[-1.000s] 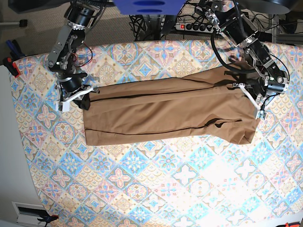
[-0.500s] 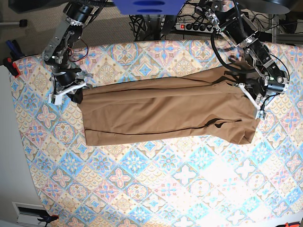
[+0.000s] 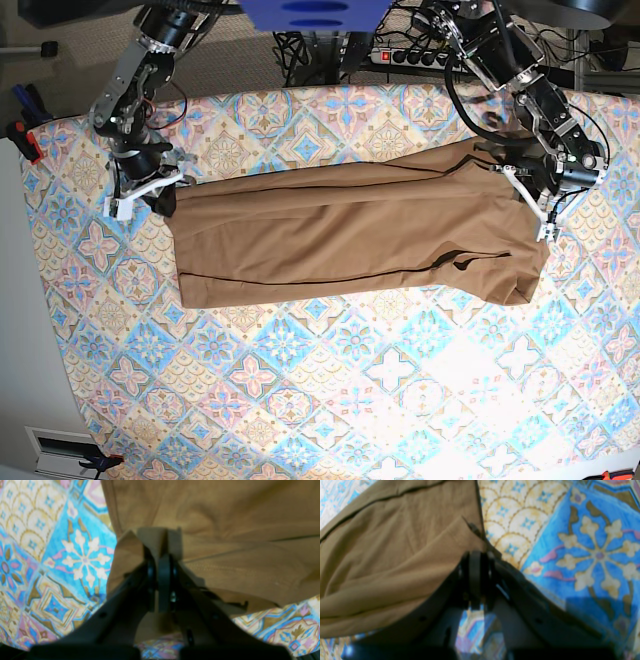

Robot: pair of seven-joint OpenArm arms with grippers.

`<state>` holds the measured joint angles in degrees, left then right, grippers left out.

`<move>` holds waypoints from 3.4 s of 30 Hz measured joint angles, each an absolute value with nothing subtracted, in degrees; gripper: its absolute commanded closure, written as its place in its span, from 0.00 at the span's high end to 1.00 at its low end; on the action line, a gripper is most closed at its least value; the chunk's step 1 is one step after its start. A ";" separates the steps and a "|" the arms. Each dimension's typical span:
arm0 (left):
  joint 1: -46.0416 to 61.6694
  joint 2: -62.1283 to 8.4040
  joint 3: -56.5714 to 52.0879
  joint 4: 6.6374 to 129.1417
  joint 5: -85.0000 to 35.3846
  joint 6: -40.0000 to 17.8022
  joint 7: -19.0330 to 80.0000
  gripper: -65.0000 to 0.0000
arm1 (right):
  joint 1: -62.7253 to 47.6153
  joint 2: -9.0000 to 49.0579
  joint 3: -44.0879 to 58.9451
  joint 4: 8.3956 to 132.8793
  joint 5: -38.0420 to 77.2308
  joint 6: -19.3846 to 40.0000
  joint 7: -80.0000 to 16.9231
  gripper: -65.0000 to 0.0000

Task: Layout the t-shirt on the table in an organized manner, then fold the t-shirt properly
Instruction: 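Fold the lifted shirt edge over toward the shirt's middle with both grippers, then release the folded edge and raise both grippers off the shirt, then move both grippers to the shirt's opposite side edge and grasp it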

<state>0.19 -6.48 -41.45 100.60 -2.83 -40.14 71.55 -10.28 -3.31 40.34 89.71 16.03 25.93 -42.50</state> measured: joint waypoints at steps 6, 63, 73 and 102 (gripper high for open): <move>1.34 -6.46 -41.52 100.71 -3.03 -40.14 71.61 0.04 | -10.94 -3.31 40.36 89.73 15.97 25.93 -42.72 0.30; 5.98 -1.13 -56.34 101.51 -15.27 -39.75 59.53 0.11 | -10.96 -3.18 47.35 89.84 15.92 25.91 -42.59 0.40; 5.87 -2.92 -54.28 94.02 -15.49 -39.66 54.39 0.11 | -10.96 -3.22 49.12 90.63 15.75 25.87 -42.87 0.40; 2.52 -1.91 -53.36 110.08 -15.33 -39.92 54.59 0.11 | 1.89 7.40 33.98 87.15 14.26 25.50 -53.28 0.40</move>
